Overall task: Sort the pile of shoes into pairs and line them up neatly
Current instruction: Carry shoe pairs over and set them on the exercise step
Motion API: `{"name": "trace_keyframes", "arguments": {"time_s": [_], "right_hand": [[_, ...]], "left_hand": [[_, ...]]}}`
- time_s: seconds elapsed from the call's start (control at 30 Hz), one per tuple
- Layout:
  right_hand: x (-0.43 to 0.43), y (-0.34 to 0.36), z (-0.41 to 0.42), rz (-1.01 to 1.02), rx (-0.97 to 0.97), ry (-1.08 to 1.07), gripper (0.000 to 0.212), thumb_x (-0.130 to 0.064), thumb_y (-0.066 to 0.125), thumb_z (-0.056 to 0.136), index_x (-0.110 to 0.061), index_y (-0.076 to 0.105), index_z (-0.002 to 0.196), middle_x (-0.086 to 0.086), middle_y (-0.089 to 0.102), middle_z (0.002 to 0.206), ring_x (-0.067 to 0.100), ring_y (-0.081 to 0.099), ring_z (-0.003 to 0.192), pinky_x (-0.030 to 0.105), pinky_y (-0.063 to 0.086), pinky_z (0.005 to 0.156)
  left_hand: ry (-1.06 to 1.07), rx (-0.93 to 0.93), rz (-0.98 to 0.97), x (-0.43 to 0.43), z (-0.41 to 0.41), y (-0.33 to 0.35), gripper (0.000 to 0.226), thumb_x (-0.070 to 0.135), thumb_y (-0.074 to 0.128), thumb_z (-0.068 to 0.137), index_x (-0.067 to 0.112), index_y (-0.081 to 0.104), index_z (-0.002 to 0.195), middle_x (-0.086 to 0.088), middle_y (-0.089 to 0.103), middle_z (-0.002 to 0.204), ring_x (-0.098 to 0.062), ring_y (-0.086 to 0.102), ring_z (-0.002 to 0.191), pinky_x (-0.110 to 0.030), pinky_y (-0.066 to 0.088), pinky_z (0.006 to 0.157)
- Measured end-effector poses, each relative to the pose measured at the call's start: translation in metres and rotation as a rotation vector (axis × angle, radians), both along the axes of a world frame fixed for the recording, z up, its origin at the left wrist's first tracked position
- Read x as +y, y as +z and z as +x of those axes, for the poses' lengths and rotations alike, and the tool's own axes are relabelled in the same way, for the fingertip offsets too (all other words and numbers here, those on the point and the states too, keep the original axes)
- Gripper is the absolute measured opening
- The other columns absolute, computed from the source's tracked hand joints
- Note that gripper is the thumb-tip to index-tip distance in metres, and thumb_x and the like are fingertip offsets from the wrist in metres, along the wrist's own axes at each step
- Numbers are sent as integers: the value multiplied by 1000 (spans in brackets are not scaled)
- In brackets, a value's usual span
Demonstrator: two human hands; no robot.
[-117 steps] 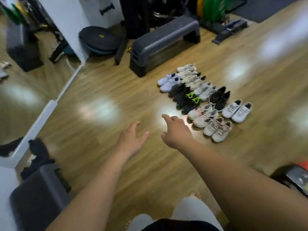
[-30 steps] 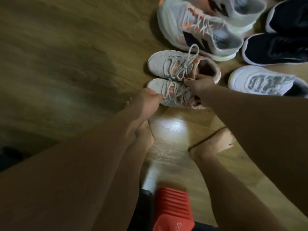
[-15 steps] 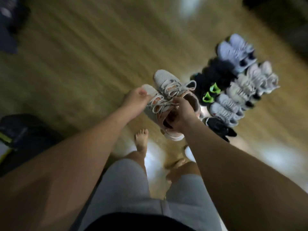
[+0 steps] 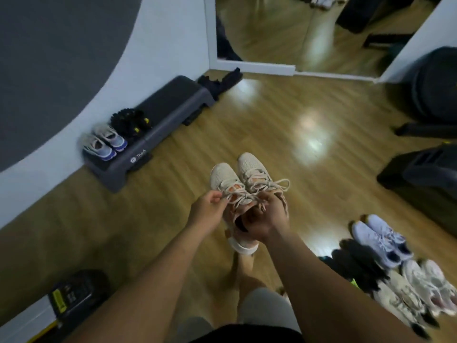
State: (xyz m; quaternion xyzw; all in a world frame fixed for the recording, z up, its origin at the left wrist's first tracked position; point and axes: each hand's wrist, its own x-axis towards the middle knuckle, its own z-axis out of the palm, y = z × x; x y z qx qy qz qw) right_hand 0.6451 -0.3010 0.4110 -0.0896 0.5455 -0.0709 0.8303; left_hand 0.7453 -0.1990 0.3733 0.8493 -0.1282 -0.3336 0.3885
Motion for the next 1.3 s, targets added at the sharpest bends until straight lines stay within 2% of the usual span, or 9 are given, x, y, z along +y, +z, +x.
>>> {"name": "trace_keyframes", "arguments": {"time_s": [0.17,0.3,0.4,0.67,0.8,0.93,1.07,1.17,1.3], "right_hand": [[-58,8,90,22,-17,90,28,-24,51,92,2,61,87,19,67,60,30,64,42,36,52,40],[-92,5,175,-19,47,157,32,-29,57,87,0,65,99,17,74,85,34,66,89,43,53,81],[-109,3,245,-68,76,260,32,-30,60,85,-5,64,104,16,69,104,34,60,105,47,41,105],[-131,-29,459,-8,93,298,36,-26,62,83,-10,62,114,15,67,107,34,61,96,42,47,65],[-137,-30,549,35,62,285,29,-25,60,86,-9,61,110,14,65,100,32,61,89,43,44,61],[-146,-41,633,57,78,258,27,-25,60,87,-7,61,107,11,65,91,27,60,77,30,50,45],[-160,-69,724,71,115,322,21,-24,57,92,-4,61,98,12,65,92,27,60,79,33,46,53],[-175,-104,793,93,162,368,17,-22,56,92,-5,59,89,11,63,86,24,57,77,35,42,60],[-199,-192,870,91,243,395,27,-23,64,84,-10,63,108,6,69,103,20,61,92,30,46,72]], "left_hand": [[69,-3,70,-37,86,9,25,31,58,92,19,65,113,-1,66,116,-18,60,102,-28,46,85],[158,-6,64,-57,158,13,28,33,58,93,19,65,116,-1,66,118,-16,60,100,-24,42,80],[213,10,61,-65,215,11,29,35,57,94,20,64,118,3,65,118,-12,58,100,-23,41,81],[288,125,72,-81,406,-24,29,34,57,93,21,61,118,7,63,113,-11,56,97,-25,41,79],[286,149,121,-80,491,-29,28,37,58,92,22,62,115,5,65,114,-14,59,102,-26,45,83],[331,206,129,-87,565,-31,23,37,55,93,24,63,110,5,66,104,-12,59,85,-25,41,65],[403,268,89,-106,634,-49,13,31,58,92,28,58,80,-2,64,89,-21,63,83,-37,49,75],[484,341,71,-117,688,-76,6,32,59,93,27,61,90,-5,66,97,-19,61,88,-36,46,76],[500,450,33,-135,759,-131,25,46,58,92,30,57,111,12,62,107,-8,58,99,-35,48,89]]}}
